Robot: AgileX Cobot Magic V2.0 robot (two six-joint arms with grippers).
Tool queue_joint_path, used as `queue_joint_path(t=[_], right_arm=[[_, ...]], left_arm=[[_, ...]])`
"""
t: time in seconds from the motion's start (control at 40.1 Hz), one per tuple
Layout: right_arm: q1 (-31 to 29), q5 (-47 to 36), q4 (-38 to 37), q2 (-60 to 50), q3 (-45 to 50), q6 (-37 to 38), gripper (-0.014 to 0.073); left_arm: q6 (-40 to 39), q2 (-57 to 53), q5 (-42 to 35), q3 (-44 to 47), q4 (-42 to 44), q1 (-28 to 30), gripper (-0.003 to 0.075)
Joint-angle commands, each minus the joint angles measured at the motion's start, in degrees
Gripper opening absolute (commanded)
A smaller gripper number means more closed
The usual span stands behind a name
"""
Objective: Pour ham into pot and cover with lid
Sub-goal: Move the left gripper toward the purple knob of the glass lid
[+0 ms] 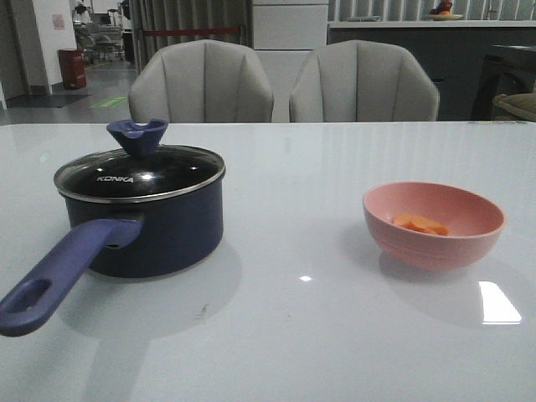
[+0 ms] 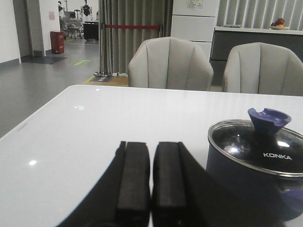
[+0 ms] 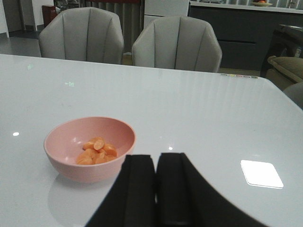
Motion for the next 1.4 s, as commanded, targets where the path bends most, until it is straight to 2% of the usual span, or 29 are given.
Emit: queue_joint_path(t=[0.0, 0.25, 0.424, 0.499, 0.549, 0.624, 0.774, 1.023, 1.223, 1.373], right_arm=[[-0.50, -4.20, -0.91, -1.16, -0.24, -0.27, 0.0146], [-0.50, -4.20, -0.91, -1.16, -0.24, -0.27, 0.0146], [-0.50, -4.20, -0.91, -1.16, -0.24, -0.27, 0.0146], [-0.50, -4.20, -0.91, -1.16, -0.24, -0.27, 0.0146], [-0.50, -4.20, -0.91, -1.16, -0.24, -0.27, 0.0146], [-0.50, -4.20, -0.91, -1.16, -0.24, -0.27, 0.0146], [-0.50, -4.20, -0.91, -1.16, -0.24, -0.27, 0.0146], [-0.50, -4.20, -0.91, -1.16, -0.24, -0.27, 0.0146], [-0.50, -4.20, -0.91, -1.16, -0.24, -0.27, 0.0146], [-0.50, -4.20, -0.91, -1.16, -0.24, -0.27, 0.0146]], left_arm=[[-0.53, -1.13, -4.69, 1.16, -0.22, 0.08, 0.0113], [-0.53, -1.13, -5.37, 1.16, -0.22, 0.08, 0.0113], [-0.53, -1.13, -20.69, 1.03, -1.08, 0.08, 0.0113], [-0.53, -1.09, -24.22, 0.02, -1.08, 0.08, 0.0113], [-0.53, -0.99, -23.93, -1.44, -1.08, 0.08, 0.0113], [-0.53, -0.80, -19.71, -4.72, -1.08, 0.08, 0.0113], [-0.53, 1.78, -3.27, -14.42, -1.08, 0.08, 0.0113], [-0.53, 13.57, 17.45, -25.64, -1.00, 0.08, 0.0113], [-0.53, 20.53, 18.69, -26.38, -3.08, 0.08, 0.0113], [-0.53, 21.61, 17.24, -26.27, -2.46, -1.01, 0.0113]])
